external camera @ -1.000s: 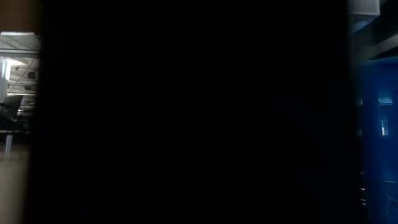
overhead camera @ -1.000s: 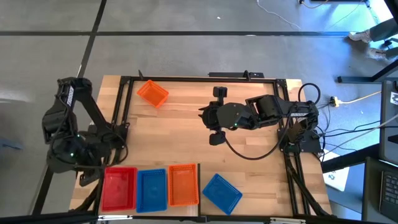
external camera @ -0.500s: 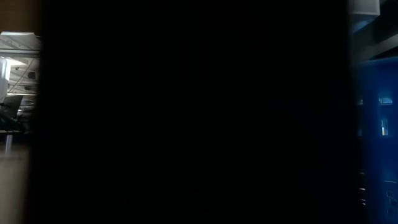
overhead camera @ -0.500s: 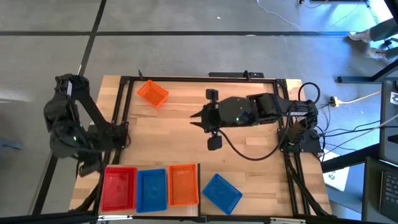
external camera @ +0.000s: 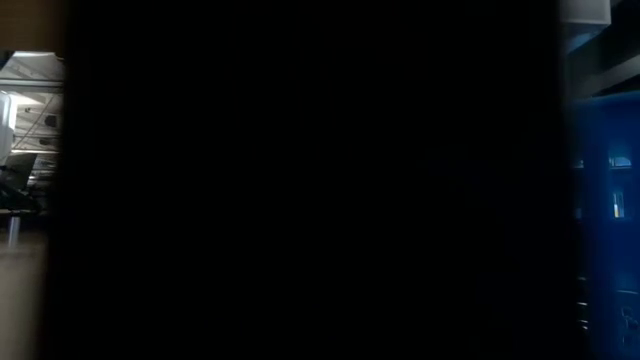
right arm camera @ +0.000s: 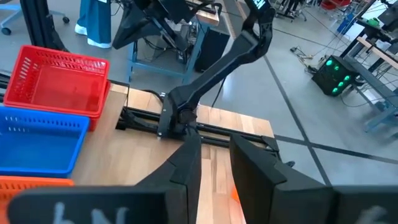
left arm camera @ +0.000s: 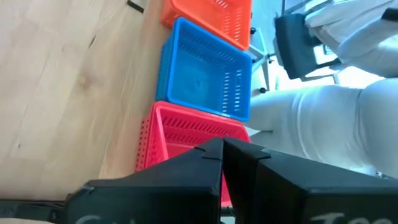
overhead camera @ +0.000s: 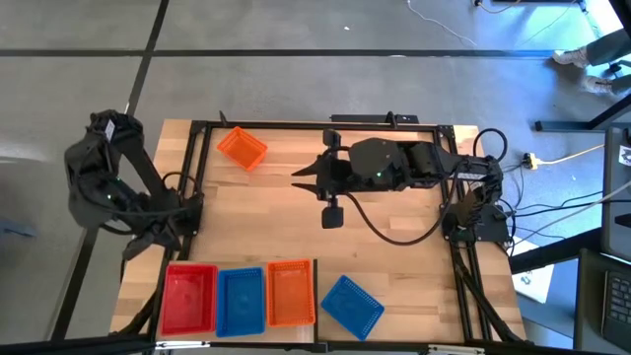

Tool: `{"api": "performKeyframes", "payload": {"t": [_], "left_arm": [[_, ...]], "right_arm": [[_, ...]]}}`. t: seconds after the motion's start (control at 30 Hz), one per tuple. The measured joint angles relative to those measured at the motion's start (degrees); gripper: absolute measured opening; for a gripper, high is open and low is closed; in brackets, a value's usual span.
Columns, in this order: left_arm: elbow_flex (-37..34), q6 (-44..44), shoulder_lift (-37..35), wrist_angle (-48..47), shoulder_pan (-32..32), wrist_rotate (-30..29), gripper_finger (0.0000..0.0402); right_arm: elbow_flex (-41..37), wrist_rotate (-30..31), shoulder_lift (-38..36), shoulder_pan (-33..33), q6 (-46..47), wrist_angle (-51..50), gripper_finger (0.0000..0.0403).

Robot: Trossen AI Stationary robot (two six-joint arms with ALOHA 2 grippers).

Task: Stack baskets on shelf by color
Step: Stack the red bin on top of the other red bin on the shelf

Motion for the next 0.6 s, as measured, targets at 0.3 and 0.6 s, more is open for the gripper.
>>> {"api": "performKeyframes", "payload": {"t": [0.3, 0.6], "left_arm": [[0.0, 0.58, 0.12, -1.74, 0.0, 0.51, 0.0], [0.0, -11.96, 0.08, -9.97, 0.0, 5.42, 0.0053]], "right_arm": [[0.0, 0.01, 0.0, 0.0, 0.02, -1.94, 0.0087], [0.0, 0.0, 0.0, 0.0, 0.02, -2.0, 0.0087]]}}
